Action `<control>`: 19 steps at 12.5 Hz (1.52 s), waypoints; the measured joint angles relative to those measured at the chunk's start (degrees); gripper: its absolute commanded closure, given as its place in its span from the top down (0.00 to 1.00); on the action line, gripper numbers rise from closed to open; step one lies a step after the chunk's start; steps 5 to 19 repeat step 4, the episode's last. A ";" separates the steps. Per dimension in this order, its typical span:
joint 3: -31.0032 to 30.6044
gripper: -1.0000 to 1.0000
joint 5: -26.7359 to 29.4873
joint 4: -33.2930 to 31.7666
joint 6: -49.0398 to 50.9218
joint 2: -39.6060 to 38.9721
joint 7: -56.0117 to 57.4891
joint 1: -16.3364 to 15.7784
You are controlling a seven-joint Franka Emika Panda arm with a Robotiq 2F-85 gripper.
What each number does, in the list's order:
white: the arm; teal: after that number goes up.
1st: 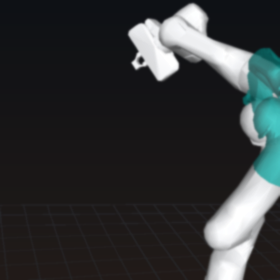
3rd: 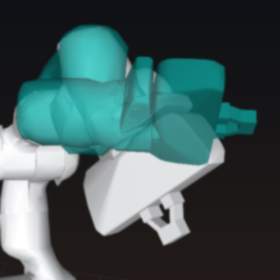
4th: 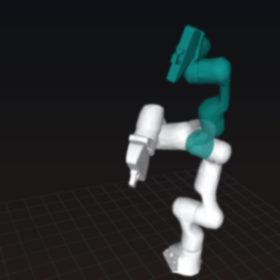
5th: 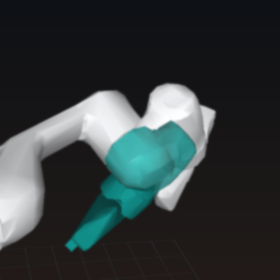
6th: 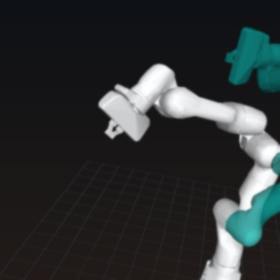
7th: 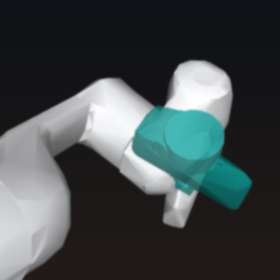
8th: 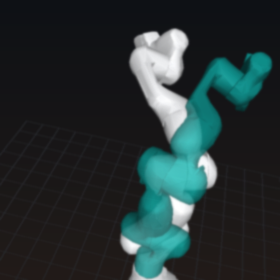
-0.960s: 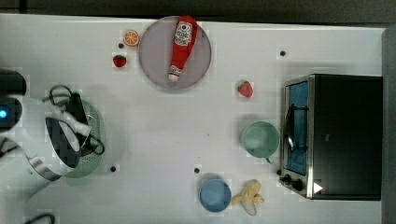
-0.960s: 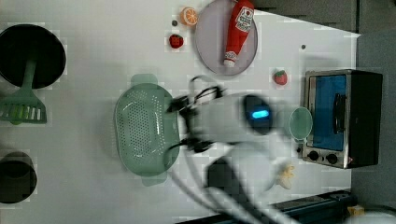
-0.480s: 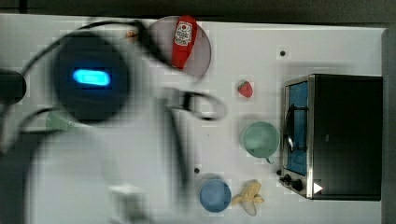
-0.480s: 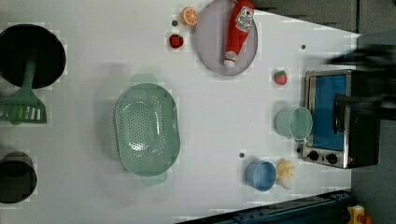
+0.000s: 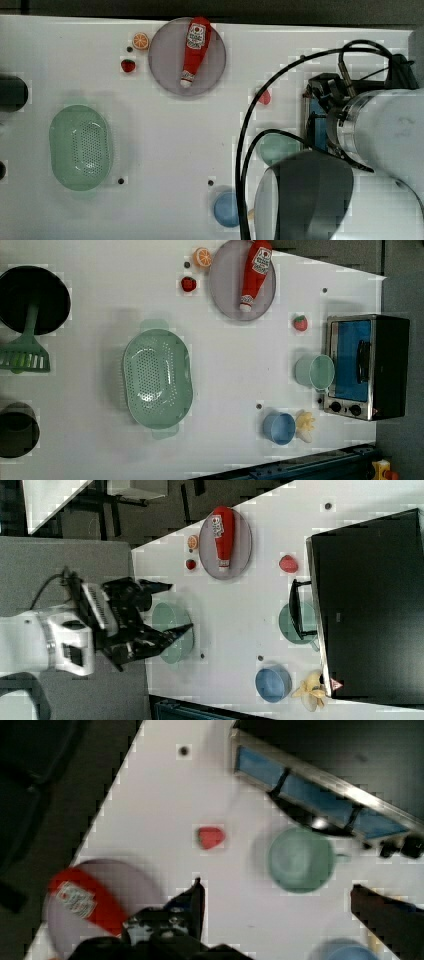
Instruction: Drag strainer right to left.
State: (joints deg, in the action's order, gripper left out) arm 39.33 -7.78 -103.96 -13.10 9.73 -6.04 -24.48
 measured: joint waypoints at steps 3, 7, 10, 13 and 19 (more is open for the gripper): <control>-4.59 1.00 0.18 -1.40 1.18 -1.99 0.93 0.42; -6.57 1.00 0.16 -1.40 1.26 -3.02 1.24 -0.67; -6.57 1.00 0.16 -1.40 1.26 -3.02 1.24 -0.67; -6.57 1.00 0.16 -1.40 1.26 -3.02 1.24 -0.67; -6.57 1.00 0.16 -1.40 1.26 -3.02 1.24 -0.67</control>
